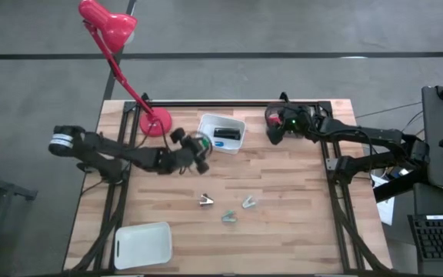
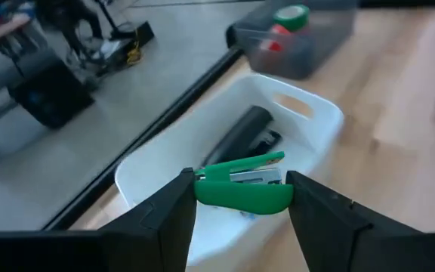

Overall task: Pick and place Stapler, Stapler remover, tape
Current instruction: Put the green stapler into the top white bin, then put the black staple remover into the bottom white bin

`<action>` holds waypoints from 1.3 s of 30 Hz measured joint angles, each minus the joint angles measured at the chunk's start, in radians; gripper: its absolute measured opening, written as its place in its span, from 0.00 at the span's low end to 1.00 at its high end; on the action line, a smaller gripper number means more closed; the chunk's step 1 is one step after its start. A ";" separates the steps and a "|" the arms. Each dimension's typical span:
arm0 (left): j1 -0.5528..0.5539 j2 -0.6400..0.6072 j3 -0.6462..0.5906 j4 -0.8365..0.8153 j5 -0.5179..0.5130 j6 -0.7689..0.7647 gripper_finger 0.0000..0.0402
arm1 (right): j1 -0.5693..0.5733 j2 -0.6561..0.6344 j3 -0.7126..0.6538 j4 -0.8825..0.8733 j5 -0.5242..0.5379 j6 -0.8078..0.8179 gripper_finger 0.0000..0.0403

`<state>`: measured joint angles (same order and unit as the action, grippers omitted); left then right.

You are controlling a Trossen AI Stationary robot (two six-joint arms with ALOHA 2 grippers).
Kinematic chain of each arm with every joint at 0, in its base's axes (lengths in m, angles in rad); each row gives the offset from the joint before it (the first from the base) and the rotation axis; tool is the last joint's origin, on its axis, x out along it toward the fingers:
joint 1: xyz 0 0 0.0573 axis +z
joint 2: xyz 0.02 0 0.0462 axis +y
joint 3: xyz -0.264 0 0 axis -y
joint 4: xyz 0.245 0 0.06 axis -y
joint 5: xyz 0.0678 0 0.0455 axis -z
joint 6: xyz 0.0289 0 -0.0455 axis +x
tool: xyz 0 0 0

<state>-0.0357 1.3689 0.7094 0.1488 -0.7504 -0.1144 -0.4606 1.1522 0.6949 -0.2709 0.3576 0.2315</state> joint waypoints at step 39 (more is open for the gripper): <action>0.333 0.198 0.109 0.078 0.575 -0.167 0.70 | 0.000 0.000 -0.027 0.016 -0.023 0.007 0.52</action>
<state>0.2976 1.5665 0.8183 0.2268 -0.1754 -0.2813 -0.4606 1.1521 0.6678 -0.2545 0.3346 0.2382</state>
